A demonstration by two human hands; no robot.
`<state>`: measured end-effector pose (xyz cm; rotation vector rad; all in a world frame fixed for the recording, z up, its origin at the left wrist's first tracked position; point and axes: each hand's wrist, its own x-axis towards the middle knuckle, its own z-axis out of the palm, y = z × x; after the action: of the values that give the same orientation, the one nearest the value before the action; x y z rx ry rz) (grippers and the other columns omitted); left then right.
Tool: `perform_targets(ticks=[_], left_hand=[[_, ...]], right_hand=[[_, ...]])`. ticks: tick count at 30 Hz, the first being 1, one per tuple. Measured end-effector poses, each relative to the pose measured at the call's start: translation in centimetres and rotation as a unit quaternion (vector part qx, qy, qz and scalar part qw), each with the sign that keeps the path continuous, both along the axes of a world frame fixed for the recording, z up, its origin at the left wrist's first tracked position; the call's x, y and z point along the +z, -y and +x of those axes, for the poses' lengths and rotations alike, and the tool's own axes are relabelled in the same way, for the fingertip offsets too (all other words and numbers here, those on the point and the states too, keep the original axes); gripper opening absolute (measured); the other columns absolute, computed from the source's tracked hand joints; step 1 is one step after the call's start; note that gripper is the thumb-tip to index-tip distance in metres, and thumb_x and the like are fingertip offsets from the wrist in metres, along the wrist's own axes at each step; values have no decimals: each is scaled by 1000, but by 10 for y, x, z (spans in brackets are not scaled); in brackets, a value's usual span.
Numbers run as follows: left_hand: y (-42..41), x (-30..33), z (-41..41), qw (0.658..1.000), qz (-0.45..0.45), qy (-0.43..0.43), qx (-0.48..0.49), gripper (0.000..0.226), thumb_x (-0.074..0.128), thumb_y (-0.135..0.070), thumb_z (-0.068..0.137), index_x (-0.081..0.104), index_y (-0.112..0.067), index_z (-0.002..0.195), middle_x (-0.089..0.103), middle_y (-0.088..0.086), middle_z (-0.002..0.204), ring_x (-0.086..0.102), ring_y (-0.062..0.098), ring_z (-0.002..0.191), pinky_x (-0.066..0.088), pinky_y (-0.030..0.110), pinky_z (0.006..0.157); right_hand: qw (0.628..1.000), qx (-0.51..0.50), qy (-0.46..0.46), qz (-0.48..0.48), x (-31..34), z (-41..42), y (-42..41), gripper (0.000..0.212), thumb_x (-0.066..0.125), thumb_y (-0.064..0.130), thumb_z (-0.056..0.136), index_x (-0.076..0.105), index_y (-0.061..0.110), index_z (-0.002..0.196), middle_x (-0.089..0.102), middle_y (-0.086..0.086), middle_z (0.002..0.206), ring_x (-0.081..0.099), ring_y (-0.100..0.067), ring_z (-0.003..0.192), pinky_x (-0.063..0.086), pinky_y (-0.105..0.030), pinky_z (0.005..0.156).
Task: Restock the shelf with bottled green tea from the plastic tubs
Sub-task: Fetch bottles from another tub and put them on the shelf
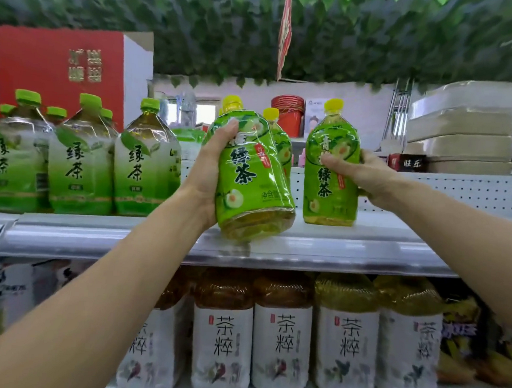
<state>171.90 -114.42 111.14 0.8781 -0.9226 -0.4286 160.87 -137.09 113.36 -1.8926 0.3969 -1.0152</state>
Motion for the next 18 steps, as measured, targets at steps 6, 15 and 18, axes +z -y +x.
perform_targets(ticks=[6, 15, 18], left_hand=[[9, -2, 7, 1000, -3, -1, 1, 51, 52, -47, 97, 81, -20, 66, 77, 8, 81, 75, 25, 69, 63, 41, 62], [12, -3, 4, 1000, 16, -15, 15, 51, 51, -48, 97, 81, -16, 72, 77, 8, 80, 75, 25, 67, 63, 39, 61], [10, -4, 0, 1000, 23, -2, 17, 44, 53, -50, 96, 77, -17, 81, 77, 9, 81, 75, 26, 67, 63, 40, 60]], right_hand=[[1000, -10, 16, 6, -1, 18, 12, 86, 84, 48, 66, 46, 15, 135, 64, -6, 118, 65, -22, 101, 50, -45, 98], [999, 31, -40, 13, 2, 32, 15, 96, 83, 60, 58, 45, 15, 134, 65, -4, 119, 63, -21, 105, 48, -41, 97], [993, -52, -85, -61, 0, 30, 1, 55, 63, 48, 91, 45, 13, 129, 53, -4, 127, 49, -21, 117, 36, -36, 102]])
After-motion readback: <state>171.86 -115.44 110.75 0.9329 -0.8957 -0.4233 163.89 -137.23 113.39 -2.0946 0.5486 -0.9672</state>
